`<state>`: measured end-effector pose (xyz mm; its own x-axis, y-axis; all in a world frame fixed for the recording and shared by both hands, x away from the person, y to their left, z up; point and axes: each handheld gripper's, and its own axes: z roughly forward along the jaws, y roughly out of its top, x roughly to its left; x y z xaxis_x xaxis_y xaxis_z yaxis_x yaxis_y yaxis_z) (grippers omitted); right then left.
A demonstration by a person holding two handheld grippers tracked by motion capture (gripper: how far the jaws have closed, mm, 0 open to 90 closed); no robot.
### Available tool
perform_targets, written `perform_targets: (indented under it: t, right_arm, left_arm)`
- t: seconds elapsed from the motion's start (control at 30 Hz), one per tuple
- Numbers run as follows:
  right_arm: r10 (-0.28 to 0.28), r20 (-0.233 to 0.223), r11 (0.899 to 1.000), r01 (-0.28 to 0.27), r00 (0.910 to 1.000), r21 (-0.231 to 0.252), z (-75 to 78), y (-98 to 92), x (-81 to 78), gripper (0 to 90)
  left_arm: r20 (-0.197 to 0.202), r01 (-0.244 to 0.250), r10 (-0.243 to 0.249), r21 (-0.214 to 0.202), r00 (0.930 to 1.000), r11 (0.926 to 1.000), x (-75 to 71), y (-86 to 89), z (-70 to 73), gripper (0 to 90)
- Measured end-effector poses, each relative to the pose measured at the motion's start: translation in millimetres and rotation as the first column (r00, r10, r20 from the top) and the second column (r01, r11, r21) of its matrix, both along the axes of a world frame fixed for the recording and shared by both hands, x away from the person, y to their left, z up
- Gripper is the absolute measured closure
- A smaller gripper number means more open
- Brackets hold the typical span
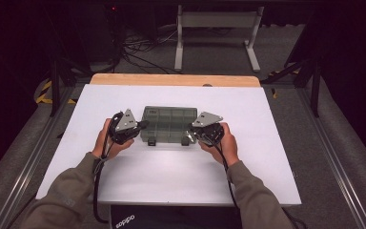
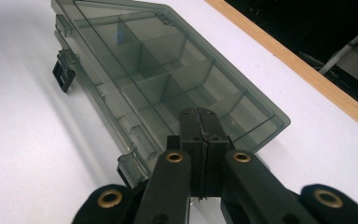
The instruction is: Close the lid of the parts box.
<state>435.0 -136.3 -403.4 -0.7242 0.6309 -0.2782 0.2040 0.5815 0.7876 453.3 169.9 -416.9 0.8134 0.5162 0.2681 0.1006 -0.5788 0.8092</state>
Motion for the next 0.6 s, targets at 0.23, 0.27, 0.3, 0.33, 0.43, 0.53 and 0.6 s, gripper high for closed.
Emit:
perform_targets:
  t: [0.23, 0.27, 0.3, 0.33, 0.43, 0.53, 0.6]
  right_arm:
    - [-0.001, -0.008, 1.0, 0.001, 1.0, -0.002, -6.3, -0.1, -2.2, 90.0]
    - [0.001, -0.007, 1.0, -0.001, 1.0, -0.002, -7.2, -0.3, -2.1, 90.0]
    - [-0.004, -0.009, 1.0, 0.004, 0.9999, 0.003, -8.4, -0.3, -2.5, 90.0]
    - [-0.004, -0.011, 1.0, 0.004, 0.9999, 0.006, -9.4, -0.9, -2.5, 90.0]
    - [-0.009, -0.018, 1.0, 0.009, 0.9998, 0.009, -12.4, -1.8, -2.5, 90.0]
    - [-0.011, -0.021, 1.0, 0.012, 0.9997, 0.012, -16.8, -2.7, -2.1, 90.0]
    - [-0.017, -0.018, 0.999, 0.017, 0.9997, 0.032, -18.7, -4.1, -1.1, 90.0]
  left_arm:
    - [-0.003, 0.012, -0.012, 0.006, 0.9999, 0.9999, -2.4, -1.9, -6.4, 89.4]
    - [-0.003, 0.014, -0.014, 0.008, 0.9999, 0.9999, -2.4, -1.9, -7.2, 89.4]
    - [-0.01, 0.017, -0.017, 0.005, 0.9998, 0.9999, -2.6, -2.4, -8.5, 89.4]
    - [-0.007, 0.019, -0.019, 0.01, 0.9998, 0.9998, -2.5, -2.6, -9.6, 89.4]
    - [-0.016, 0.021, -0.021, 0.009, 0.9996, 0.9997, -2.1, -3.5, -13.7, 89.4]
    - [-0.02, 0.015, -0.015, -0.001, 0.9997, 0.9999, -1.3, -4.2, -16.3, 89.4]
    - [-0.012, 0.017, -0.017, -0.003, 0.9998, 0.9998, -1.2, -4.3, -17.2, 89.5]
